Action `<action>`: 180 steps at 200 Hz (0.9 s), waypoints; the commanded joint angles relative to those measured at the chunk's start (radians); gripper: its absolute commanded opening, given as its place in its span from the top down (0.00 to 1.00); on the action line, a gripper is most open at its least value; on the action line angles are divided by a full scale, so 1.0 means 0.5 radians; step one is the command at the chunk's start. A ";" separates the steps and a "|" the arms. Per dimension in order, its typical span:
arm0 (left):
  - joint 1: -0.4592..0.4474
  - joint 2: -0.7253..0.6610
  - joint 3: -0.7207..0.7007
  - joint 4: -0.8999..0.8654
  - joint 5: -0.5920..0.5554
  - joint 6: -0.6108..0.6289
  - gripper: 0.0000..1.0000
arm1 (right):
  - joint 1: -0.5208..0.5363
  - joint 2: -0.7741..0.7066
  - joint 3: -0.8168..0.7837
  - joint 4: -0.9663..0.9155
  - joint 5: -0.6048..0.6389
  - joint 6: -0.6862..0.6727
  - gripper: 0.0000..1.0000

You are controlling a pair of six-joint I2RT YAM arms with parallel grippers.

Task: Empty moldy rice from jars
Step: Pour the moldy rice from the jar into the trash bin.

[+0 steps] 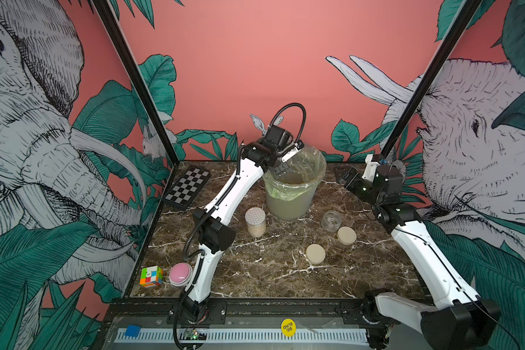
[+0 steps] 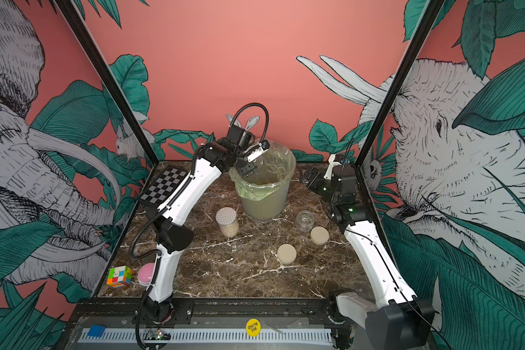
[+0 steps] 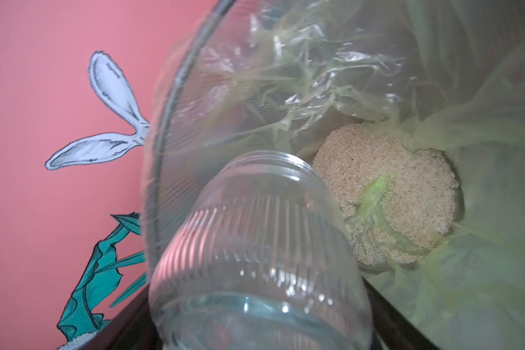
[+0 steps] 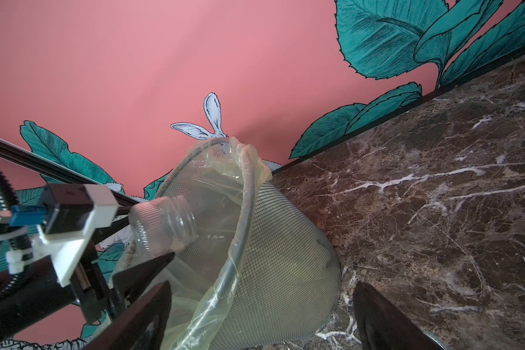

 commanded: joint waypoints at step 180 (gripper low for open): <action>0.062 -0.196 0.144 -0.159 0.312 -0.462 1.00 | -0.005 0.009 0.000 0.165 -0.078 0.010 0.08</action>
